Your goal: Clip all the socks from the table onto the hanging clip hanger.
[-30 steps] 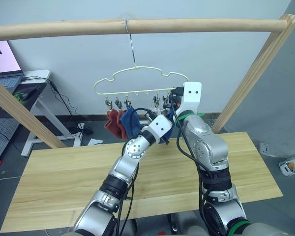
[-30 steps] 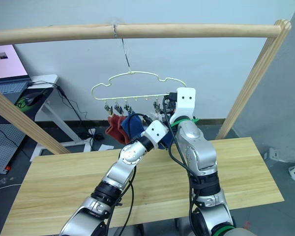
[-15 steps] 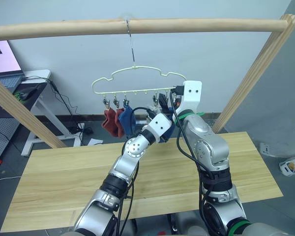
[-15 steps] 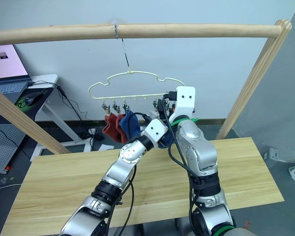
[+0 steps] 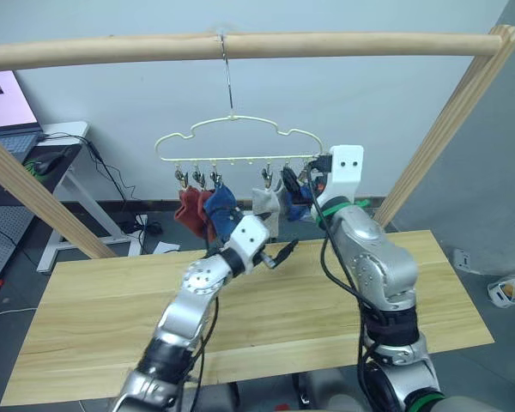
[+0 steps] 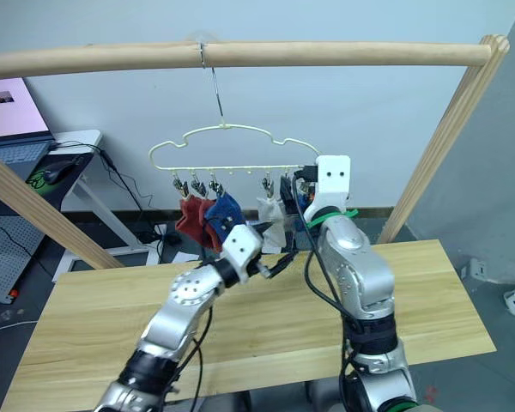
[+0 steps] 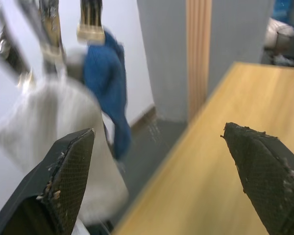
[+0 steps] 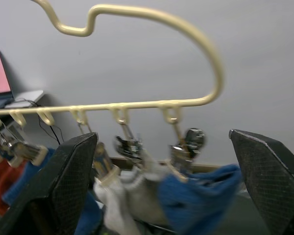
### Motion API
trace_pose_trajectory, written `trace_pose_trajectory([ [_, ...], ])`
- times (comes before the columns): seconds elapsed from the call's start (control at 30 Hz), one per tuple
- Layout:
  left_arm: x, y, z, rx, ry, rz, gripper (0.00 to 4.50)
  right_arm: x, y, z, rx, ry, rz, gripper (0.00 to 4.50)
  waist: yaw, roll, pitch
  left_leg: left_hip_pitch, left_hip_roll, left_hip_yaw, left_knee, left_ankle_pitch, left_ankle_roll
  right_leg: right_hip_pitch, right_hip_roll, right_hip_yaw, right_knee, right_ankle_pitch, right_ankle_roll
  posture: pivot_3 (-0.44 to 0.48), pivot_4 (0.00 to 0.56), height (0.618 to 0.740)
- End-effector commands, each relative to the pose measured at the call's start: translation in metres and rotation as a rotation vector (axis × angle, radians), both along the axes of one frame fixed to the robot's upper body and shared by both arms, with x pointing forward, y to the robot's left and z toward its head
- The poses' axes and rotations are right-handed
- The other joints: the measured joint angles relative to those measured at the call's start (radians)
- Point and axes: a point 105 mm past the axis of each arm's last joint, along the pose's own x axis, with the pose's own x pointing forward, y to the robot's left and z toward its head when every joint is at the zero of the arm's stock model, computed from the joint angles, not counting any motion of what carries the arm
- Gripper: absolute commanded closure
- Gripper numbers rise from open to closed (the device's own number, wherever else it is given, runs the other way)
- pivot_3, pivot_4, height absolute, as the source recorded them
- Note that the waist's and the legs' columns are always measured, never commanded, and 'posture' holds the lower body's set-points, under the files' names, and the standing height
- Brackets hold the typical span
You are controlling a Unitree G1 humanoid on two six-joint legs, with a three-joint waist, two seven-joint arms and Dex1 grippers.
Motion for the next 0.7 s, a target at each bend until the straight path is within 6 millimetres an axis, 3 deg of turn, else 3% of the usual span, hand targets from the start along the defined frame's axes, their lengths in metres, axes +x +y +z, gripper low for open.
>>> trace_pose_trajectory([
  [0.03, -0.011, 0.024, 0.021, -0.005, 0.003, 0.018, 0.03, -0.014, -0.006, 0.017, -0.068, -0.089, 0.109, 0.0, 0.0, 0.0, 0.0, 0.0, 0.0, 0.0, 0.0, 0.0, 0.0, 0.0, 0.0, 0.0, 0.0, 0.0, 0.0, -0.125, 0.147, 0.74],
  [0.23, -0.039, 0.095, 0.023, 0.193, 0.136, 0.064, 0.03, -0.035, -0.045, 0.007, -0.4, -0.117, 0.339, 0.0, 0.001, 0.0, 0.0, 0.001, 0.0, 0.0, 0.0, 0.0, 0.0, 0.0, 0.0, 0.0, -0.001, -0.001, 0.0, -0.097, 0.13, 0.74],
  [0.4, -0.046, 0.149, 0.036, 0.223, 0.192, 0.16, 0.03, -0.043, -0.076, -0.001, -0.538, -0.087, 0.485, 0.0, 0.007, 0.0, 0.0, 0.001, 0.0, 0.0, 0.0, 0.0, 0.0, 0.0, 0.0, -0.001, -0.001, -0.001, -0.001, -0.073, 0.115, 0.74],
  [0.53, -0.054, 0.176, 0.045, 0.219, 0.225, 0.226, 0.03, -0.048, -0.094, -0.004, -0.587, -0.028, 0.558, 0.0, 0.007, -0.001, 0.0, 0.001, 0.0, 0.001, 0.0, 0.0, 0.0, 0.0, 0.0, 0.0, -0.001, -0.001, -0.001, -0.057, 0.107, 0.74],
  [0.7, -0.058, 0.192, 0.045, 0.227, 0.271, 0.272, 0.03, -0.046, -0.103, -0.004, -0.616, -0.007, 0.579, 0.0, 0.017, -0.001, -0.001, 0.001, 0.0, 0.001, 0.0, 0.0, 0.0, -0.001, 0.0, 0.0, 0.0, -0.001, -0.001, -0.042, 0.099, 0.74],
])
